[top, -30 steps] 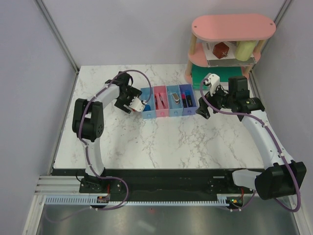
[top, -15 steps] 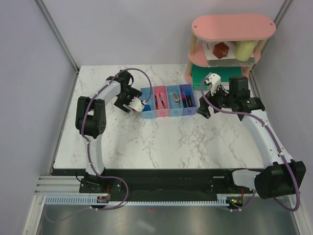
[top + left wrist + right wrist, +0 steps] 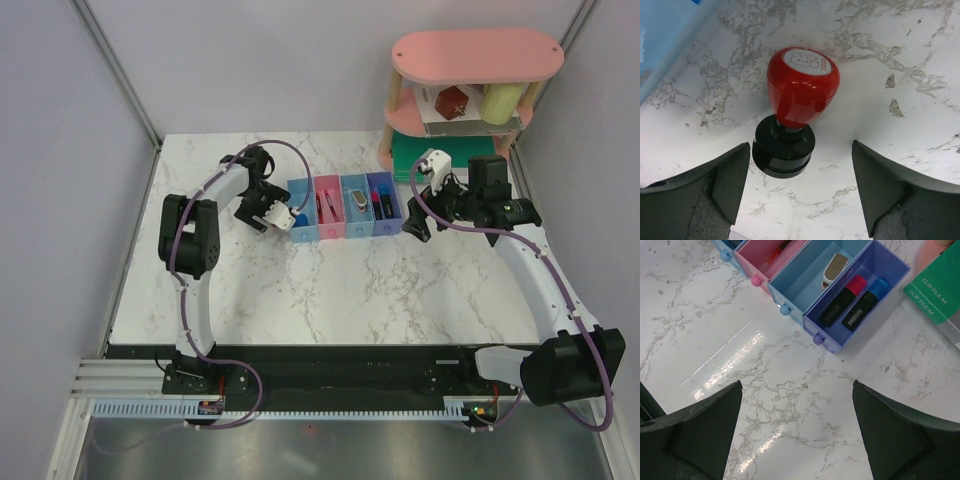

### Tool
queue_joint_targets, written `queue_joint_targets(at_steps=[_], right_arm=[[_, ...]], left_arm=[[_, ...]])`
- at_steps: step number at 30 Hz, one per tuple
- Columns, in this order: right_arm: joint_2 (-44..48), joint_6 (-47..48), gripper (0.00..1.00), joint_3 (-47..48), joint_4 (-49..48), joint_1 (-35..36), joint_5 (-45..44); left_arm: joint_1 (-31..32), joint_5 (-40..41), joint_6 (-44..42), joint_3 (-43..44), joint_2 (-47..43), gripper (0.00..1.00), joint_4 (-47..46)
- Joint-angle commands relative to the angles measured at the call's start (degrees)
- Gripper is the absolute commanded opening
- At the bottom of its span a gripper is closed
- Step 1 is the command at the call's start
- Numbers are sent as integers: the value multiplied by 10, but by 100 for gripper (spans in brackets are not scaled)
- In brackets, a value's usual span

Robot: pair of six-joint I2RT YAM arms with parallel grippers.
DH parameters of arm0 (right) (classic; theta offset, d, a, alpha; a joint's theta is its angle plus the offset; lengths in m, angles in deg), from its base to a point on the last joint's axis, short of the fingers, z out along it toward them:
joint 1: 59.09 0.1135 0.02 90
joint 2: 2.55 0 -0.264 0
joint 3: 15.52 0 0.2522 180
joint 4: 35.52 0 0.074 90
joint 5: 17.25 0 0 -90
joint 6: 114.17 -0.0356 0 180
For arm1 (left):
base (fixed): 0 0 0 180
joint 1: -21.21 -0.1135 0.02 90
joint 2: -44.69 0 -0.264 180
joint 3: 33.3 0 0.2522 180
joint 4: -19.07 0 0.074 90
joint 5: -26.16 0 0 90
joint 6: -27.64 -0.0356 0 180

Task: Sort the stationery into containers
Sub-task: Pick up the stationery from the center of the board.

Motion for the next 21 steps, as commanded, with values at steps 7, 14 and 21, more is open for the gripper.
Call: queue_joint_targets(at_steps=[7,14,21], right_arm=[[-9,-5,98,19,-8,-5,10],[-12,-6,98,26,-8,-6,11],[-12,-7,98,26,-8,-7,12]], left_arm=[[9,-25,-50,18,8,81,20],[11,-24,-56,13,11,77,27],[17,-15,-40,16,18,62,28]])
